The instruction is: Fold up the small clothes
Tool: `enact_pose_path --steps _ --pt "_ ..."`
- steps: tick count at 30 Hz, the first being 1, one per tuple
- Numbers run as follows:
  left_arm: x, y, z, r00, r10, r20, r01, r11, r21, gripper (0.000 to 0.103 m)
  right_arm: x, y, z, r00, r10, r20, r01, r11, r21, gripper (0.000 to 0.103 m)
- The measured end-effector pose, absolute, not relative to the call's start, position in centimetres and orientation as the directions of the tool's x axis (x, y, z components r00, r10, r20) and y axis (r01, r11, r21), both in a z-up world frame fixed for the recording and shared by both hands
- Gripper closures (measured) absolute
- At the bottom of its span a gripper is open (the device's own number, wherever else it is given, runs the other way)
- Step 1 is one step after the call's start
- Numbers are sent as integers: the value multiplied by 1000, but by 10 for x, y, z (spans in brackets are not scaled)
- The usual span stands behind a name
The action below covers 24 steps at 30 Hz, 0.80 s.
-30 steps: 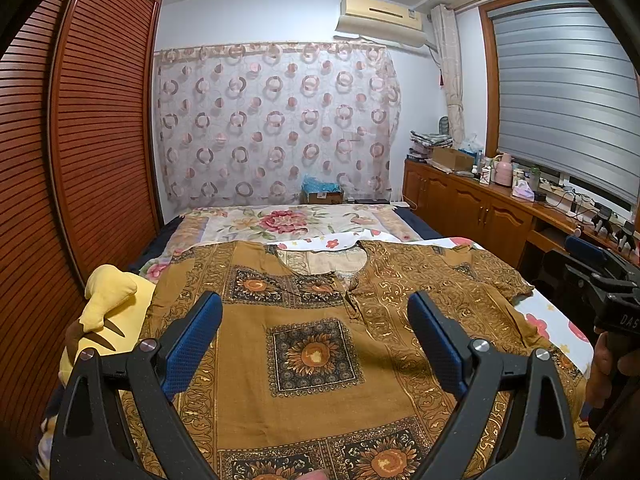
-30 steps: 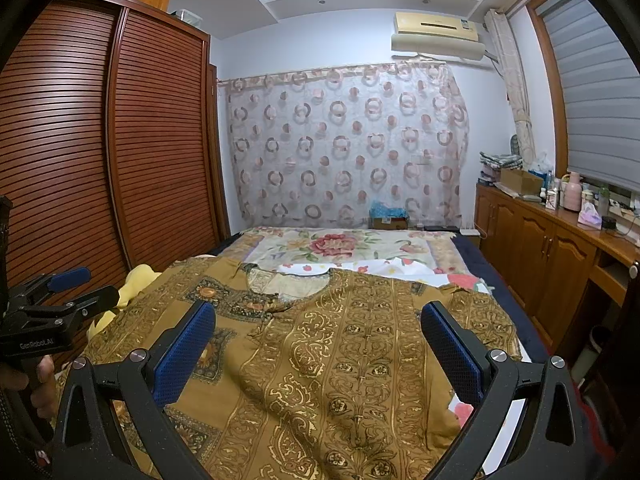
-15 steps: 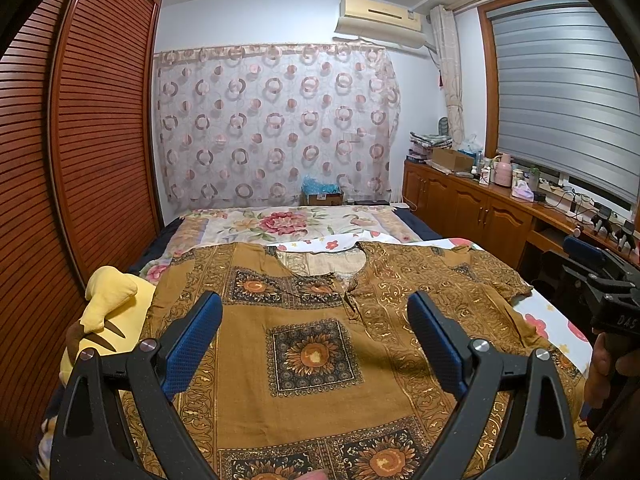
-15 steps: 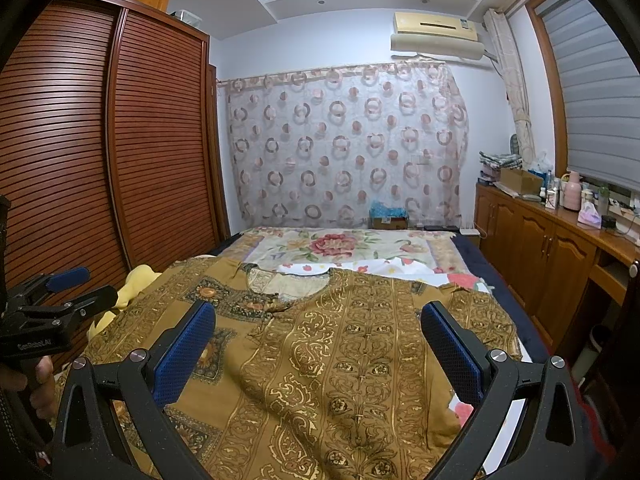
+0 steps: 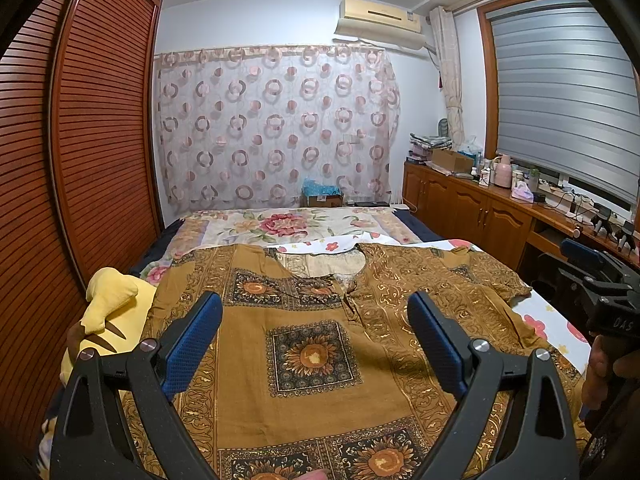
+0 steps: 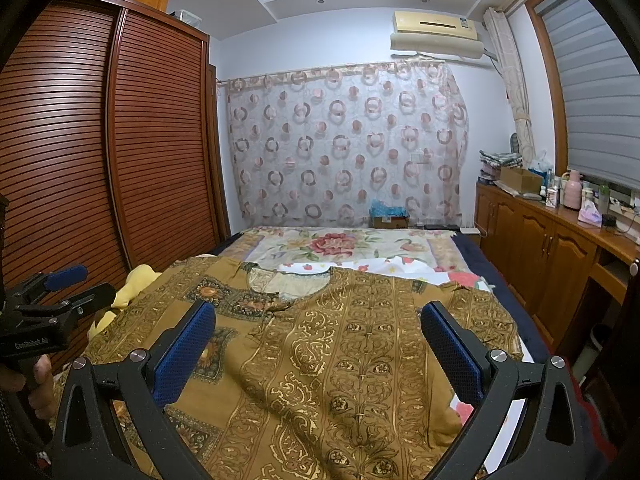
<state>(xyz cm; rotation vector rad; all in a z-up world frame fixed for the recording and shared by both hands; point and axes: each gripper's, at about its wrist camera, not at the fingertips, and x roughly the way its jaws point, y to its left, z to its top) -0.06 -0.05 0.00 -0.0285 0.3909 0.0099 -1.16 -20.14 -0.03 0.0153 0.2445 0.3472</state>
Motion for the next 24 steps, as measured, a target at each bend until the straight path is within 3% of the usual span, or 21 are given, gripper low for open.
enact_pose_path --steps 24 --pt "-1 -1 0 926 4 -378 -15 1000 -26 9 -11 -202 0 910 342 -234 -338 939 59 1"
